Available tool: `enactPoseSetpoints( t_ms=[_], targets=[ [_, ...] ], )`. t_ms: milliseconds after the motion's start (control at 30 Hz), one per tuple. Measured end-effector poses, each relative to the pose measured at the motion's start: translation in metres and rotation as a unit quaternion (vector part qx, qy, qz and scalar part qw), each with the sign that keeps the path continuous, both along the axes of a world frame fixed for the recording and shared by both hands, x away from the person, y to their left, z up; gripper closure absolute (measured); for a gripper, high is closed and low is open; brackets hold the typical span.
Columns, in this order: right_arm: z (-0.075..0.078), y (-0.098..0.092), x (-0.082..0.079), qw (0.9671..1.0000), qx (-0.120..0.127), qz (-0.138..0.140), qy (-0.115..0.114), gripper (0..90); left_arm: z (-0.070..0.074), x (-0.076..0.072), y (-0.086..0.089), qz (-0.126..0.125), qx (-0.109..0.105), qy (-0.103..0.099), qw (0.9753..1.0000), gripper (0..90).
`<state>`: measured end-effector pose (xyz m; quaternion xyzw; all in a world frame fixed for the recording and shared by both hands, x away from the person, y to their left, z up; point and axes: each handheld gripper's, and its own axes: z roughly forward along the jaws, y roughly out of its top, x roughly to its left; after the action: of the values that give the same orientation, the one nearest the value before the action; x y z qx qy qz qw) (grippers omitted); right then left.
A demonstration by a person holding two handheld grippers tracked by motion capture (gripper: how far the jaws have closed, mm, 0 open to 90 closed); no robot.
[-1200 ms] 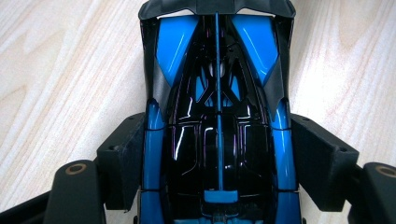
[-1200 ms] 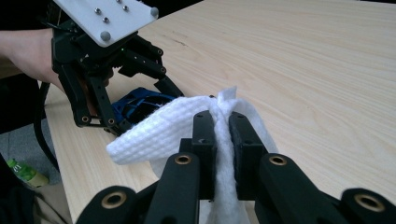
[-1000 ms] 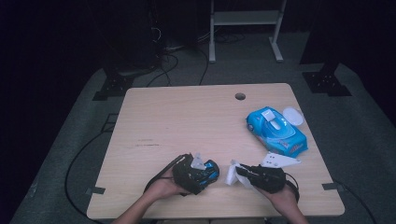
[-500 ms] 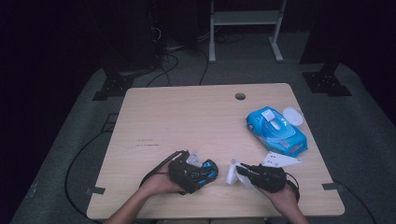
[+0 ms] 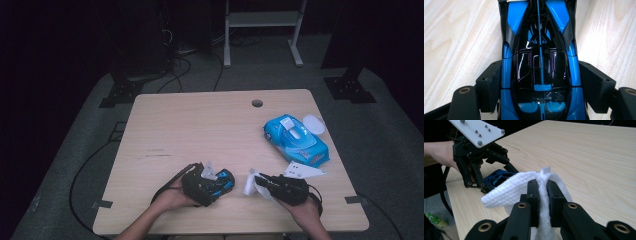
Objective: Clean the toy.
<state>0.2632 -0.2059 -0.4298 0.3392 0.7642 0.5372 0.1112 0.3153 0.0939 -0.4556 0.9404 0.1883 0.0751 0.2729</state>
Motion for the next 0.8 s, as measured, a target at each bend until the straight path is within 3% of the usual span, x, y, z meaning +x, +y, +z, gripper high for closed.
enactPoseSetpoints(
  t_ms=[100, 200, 267, 500, 600, 800],
  targets=[
    [0.0, -0.001, 0.0, 1.0, 0.002, -0.002, -0.001, 81.4, 0.009, 0.003, 0.002, 0.0, -0.016, 0.001, 0.9999, 26.5],
    [0.001, -0.001, 0.0, 1.0, 0.003, -0.003, -0.002, 81.4, 0.013, 0.005, 0.001, 0.001, -0.013, -0.003, 0.9999, 26.6],
    [0.002, -0.001, 0.0, 1.0, 0.006, -0.004, -0.003, 81.4, 0.007, 0.009, -0.002, -0.005, 0.013, 0.006, 0.9999, 26.5],
    [0.002, -0.003, 0.001, 0.9999, 0.01, -0.005, -0.003, 81.1, -0.003, 0.012, -0.003, 0.01, 0.012, 0.021, 0.9997, 25.1],
    [0.002, -0.002, 0.001, 0.9999, 0.01, -0.005, -0.002, 81.1, -0.004, 0.011, -0.005, 0.01, 0.012, 0.019, 0.9997, 22.0],
    [0.005, -0.005, -0.001, 0.9997, 0.018, -0.012, -0.008, 81.1, -0.004, 0.008, -0.005, 0.024, 0.006, 0.004, 0.9997, 26.0]
  ],
)
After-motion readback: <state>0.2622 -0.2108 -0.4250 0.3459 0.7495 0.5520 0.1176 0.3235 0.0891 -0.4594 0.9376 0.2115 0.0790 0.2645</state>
